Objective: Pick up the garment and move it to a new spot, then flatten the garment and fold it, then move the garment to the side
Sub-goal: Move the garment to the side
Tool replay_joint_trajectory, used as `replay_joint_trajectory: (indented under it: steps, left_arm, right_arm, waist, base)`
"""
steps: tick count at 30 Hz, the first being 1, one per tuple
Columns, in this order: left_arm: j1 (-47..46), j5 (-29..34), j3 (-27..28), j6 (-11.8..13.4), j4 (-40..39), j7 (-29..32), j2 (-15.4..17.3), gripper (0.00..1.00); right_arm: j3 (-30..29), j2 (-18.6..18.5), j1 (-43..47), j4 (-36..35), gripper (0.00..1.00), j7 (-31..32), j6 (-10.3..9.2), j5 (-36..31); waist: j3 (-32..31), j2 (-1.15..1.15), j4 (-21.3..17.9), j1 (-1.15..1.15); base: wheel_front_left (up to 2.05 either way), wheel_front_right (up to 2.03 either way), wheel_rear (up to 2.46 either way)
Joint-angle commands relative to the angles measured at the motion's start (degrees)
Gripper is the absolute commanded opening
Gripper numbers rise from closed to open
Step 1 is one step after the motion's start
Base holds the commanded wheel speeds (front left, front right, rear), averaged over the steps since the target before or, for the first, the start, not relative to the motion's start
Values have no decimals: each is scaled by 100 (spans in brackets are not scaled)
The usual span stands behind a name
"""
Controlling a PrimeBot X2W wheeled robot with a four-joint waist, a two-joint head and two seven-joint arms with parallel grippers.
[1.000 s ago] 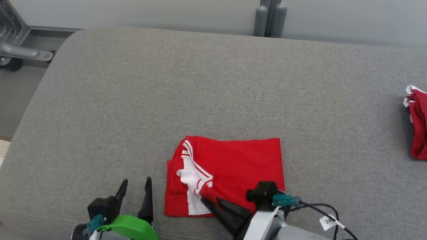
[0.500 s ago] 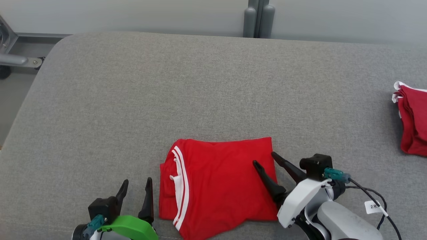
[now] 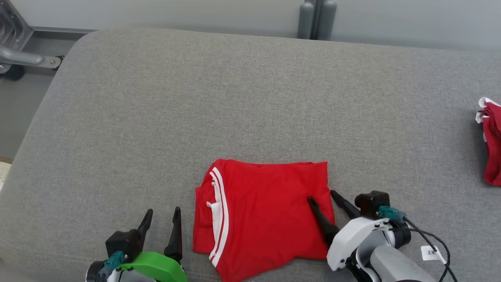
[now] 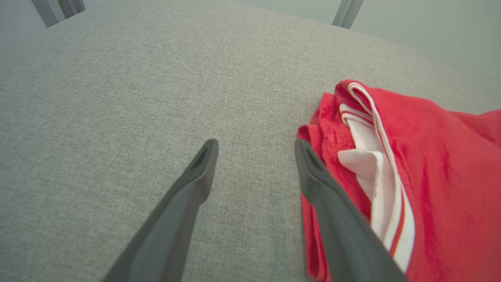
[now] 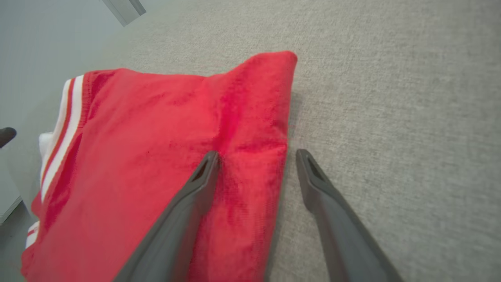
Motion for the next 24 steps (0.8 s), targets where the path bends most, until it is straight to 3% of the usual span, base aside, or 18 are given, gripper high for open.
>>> replay_joint_trajectory:
  steps: [1,4,5,6,7,12,19,24]
  left_arm:
    - [-66,24,-9,-14,-24,5,17,100]
    - [-98,37,-19,-10,-42,5,17,100]
    - [-109,38,-23,-12,-51,5,17,100]
    - [-125,38,-35,-15,-56,5,17,100]
    - [-136,46,-43,-18,-61,5,17,100]
    - [-150,109,-33,-30,-103,5,17,100]
    - [-132,285,67,-84,-168,5,16,100]
    - [-158,357,105,-115,-230,5,17,100]
  right_arm:
    - [62,66,51,81,100,-12,-2,32]
    - [431,177,-6,342,100,4,-1,199]
    - [551,197,-41,393,49,8,-1,245]
    - [634,202,-83,424,11,8,-1,293]
    - [670,178,-139,449,0,7,-1,320]
    - [464,14,-314,408,0,-5,-7,294]
    - [-558,-90,-106,236,0,-12,-6,-74]
    - [-852,26,101,188,0,-12,-6,-263]
  waist:
    - [16,0,27,0]
    - [20,0,40,0]
    - [22,0,35,0]
    - [23,0,26,0]
    - [22,0,13,0]
    - [-19,0,-133,0]
    - [-148,0,-913,0]
    - [-216,0,-1651,0]
  base:
    - [0,0,0]
    - [0,0,0]
    - [0,0,0]
    - [0,0,0]
    - [0,0,0]
    - [0,0,0]
    - [0,0,0]
    - [0,0,0]
